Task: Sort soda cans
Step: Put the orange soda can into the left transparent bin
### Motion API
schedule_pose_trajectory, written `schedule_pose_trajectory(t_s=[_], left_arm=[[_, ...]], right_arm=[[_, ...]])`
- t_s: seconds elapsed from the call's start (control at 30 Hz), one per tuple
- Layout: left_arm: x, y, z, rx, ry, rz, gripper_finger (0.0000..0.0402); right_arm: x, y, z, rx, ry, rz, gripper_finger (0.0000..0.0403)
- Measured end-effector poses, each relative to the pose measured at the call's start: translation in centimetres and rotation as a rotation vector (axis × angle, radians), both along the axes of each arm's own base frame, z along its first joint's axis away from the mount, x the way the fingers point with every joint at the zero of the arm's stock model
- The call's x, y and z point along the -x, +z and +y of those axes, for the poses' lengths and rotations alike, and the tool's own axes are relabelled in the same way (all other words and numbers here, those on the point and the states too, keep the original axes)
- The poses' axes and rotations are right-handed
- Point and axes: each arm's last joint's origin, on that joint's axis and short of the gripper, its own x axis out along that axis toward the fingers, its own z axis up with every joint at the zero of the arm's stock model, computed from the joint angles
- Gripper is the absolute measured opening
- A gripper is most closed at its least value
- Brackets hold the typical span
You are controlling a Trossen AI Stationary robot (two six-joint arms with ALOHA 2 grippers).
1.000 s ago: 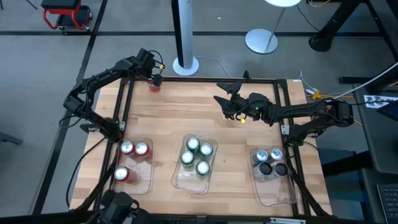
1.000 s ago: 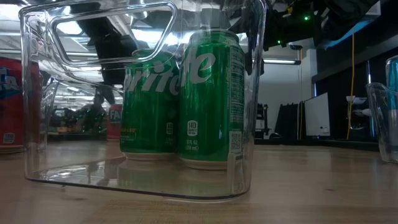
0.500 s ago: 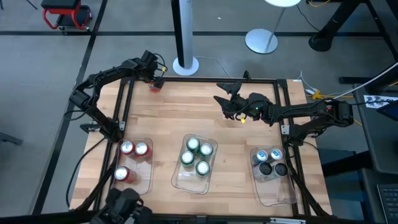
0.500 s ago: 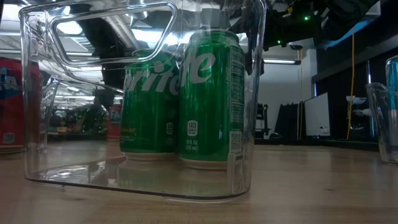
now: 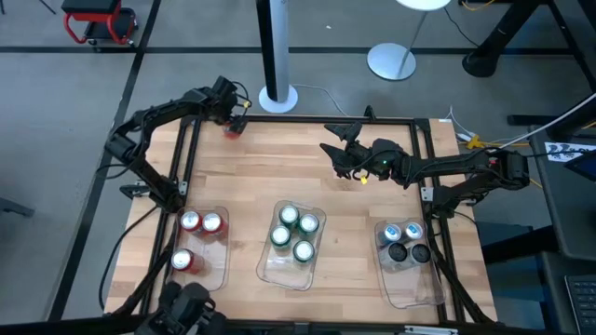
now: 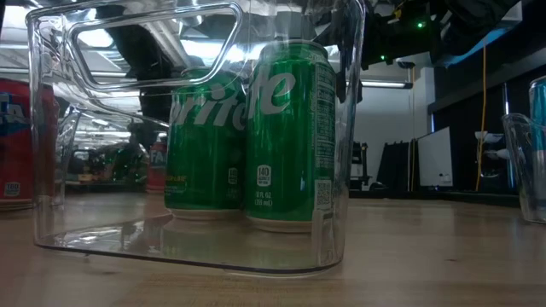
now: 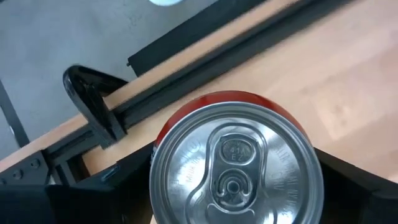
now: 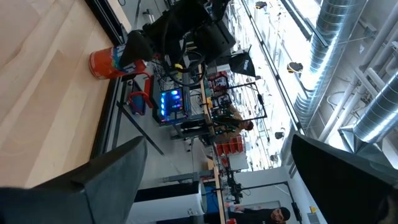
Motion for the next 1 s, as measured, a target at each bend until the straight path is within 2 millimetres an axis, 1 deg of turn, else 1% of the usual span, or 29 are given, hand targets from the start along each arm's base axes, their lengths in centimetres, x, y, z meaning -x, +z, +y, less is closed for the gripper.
schedule_pose_trajectory(t_s=[0.1, 0.27, 0.47, 0.67, 0.77, 1.0], left_arm=[[0.0, 0.7, -0.8, 0.006, -0.037, 0.015, 0.0298], [-0.3, 3.9, -3.1, -0.028, -0.093, -0.007, 0.0298], [-0.6, 7.8, -7.0, -0.075, -0.165, -0.06, 0.0297], [-0.9, 11.0, -11.6, -0.096, -0.245, -0.138, 0.0298], [-1.1, 12.0, -13.7, -0.085, -0.277, -0.179, 0.0298], [-1.9, 12.9, -18.2, -0.007, -0.35, -0.217, 0.0298]], right_arm=[[0.0, 0.0, 0.0, 0.0, 0.0, 0.0, 0.0399], [0.0, 0.0, 0.0, 0.0, 0.0, -0.001, 0.0399], [0.0, 0.0, 0.0, 0.001, 0.0, -0.002, 0.0399], [0.0, 0.0, 0.0, 0.001, 0.0, -0.001, 0.0399], [0.0, 0.0, 0.0, 0.001, 0.0, -0.002, 0.0399], [0.0, 0.0, 0.0, 0.001, 0.0, -0.002, 0.0399]])
